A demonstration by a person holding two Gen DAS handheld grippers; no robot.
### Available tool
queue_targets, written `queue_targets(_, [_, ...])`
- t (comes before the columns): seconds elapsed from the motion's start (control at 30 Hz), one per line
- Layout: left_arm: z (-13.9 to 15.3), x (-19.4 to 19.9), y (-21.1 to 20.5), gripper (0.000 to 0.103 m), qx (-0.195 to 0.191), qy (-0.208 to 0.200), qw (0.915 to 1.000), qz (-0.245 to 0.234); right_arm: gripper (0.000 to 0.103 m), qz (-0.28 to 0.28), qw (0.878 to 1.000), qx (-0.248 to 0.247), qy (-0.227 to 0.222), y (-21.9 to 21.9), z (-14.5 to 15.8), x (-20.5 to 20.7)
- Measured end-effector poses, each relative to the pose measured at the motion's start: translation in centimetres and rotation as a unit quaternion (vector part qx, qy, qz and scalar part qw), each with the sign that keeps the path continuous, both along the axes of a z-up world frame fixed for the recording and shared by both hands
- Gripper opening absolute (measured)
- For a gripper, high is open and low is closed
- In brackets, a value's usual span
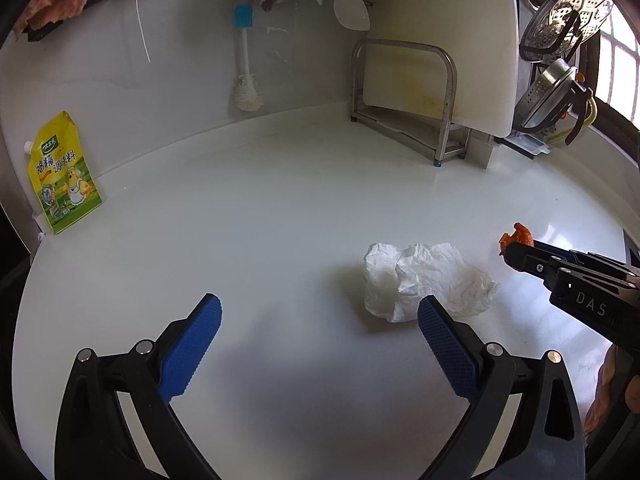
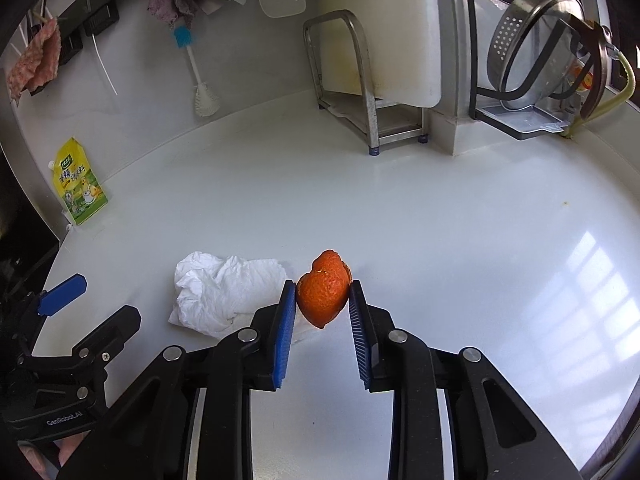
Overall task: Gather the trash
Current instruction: 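Grasp the orange peel with the right tool while the left tool grasps the white tissue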
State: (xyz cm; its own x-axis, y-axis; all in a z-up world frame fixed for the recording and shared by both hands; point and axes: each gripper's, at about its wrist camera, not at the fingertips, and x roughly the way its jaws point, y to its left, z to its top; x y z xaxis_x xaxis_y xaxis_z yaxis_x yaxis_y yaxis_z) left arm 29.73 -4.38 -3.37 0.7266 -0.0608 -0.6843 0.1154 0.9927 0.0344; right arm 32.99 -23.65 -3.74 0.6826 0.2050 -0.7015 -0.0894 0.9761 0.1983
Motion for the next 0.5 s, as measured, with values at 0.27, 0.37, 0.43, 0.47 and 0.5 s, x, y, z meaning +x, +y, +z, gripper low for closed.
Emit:
queue_targets(0.27, [-0.6, 2.2, -2.3, 0.097, 0.0, 0.02, 0.9998, 0.0, 0.026, -0.058, 0.998, -0.001, -0.025, -4.3, 1.0, -1.3])
queue_targets(0.37, [-0.9, 2.9, -3.2, 0.097, 0.007, 0.025, 0.9997, 0.001, 0.026, -0.063, 0.998, 0.006, -0.03, -4.9, 1.3, -1.5])
queue_targets(0.43, [-0.8, 3.3, -3.7, 0.097, 0.007, 0.025, 0.9997, 0.0, 0.026, -0.067, 0.997, 0.013, -0.033, -5.3, 1.5, -1.5])
queue_targets(0.47, [-0.8, 3.5, -4.0, 0.097, 0.007, 0.027, 0.9996, -0.001, 0.026, -0.068, 0.997, 0.018, -0.034, -5.5, 1.6, -1.5])
queue_targets(0.5, [-0.8, 3.7, -4.2, 0.097, 0.008, 0.03, 0.9995, -0.002, 0.026, -0.07, 0.997, 0.023, -0.035, -5.6, 1.6, -1.6])
